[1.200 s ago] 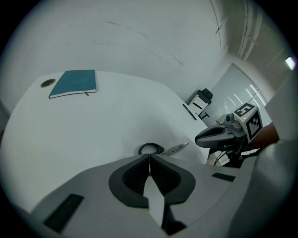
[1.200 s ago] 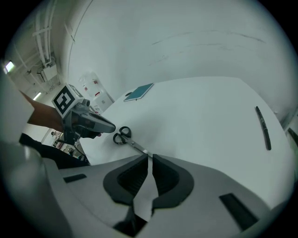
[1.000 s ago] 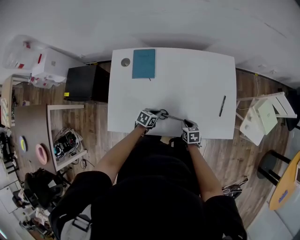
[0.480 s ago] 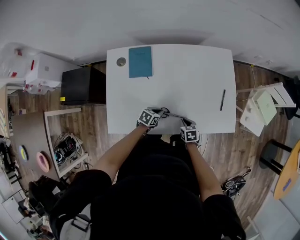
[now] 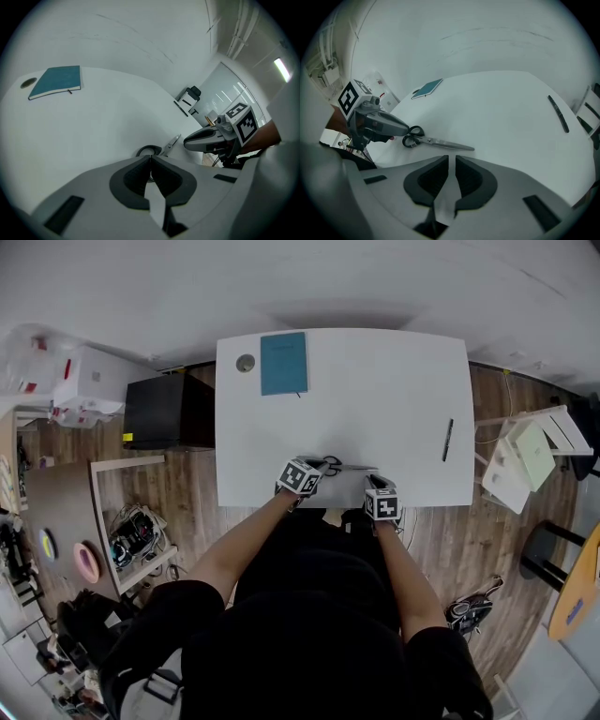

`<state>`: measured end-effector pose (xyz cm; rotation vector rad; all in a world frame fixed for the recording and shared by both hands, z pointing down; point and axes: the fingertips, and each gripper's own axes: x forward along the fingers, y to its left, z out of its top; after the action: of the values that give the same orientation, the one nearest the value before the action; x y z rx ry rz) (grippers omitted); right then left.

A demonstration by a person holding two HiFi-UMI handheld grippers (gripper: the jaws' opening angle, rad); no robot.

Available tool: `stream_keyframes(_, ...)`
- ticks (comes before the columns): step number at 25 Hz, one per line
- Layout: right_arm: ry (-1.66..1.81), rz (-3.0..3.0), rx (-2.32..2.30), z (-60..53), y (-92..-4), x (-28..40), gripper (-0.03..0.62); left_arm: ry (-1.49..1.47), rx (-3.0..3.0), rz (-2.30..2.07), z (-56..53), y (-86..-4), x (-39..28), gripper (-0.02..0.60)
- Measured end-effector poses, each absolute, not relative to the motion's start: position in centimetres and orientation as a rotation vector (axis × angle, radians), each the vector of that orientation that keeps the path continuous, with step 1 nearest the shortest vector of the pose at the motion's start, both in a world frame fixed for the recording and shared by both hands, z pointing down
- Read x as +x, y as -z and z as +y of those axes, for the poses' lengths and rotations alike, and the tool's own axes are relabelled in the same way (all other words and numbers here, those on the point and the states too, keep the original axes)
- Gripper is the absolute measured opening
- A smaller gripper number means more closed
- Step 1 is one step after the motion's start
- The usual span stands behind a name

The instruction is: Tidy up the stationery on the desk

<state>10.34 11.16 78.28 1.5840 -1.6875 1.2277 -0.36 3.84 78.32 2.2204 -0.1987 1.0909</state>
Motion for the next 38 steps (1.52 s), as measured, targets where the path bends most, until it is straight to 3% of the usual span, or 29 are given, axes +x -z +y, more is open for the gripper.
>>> stream_keyframes(7, -1.231, -1.636, 1.708, 11.0, -76.9, 13.4, 0.044, -1.030, 2.219, -0.233, 3.5, -76.7, -0.4, 0.017)
stream_keyframes(18, -1.216, -1.401, 2.108, 13.2, -74.3, 34.5, 0.044, -0.907, 2.163, -0.429, 4.0, -76.1, 3.7, 0.018)
stream_keyframes(22, -1.209, -1.420, 2.087, 11.5, -75.0, 39.4, 0.057, -0.877, 2.150, -0.500, 4.6, -75.3, 6.3, 0.018)
stream_keyframes(29, -1.216, -1.508, 1.970, 7.9, -76.6, 42.2, 0.077, -0.846, 2.166, -0.562, 5.1, -74.1, 10.9, 0.018)
stream_keyframes(38, -1.275, -1.437, 1.949, 7.6, -78.4, 42.8, 0.061, -0.825, 2.135, -0.598, 3.9, -74.2, 11.4, 0.018)
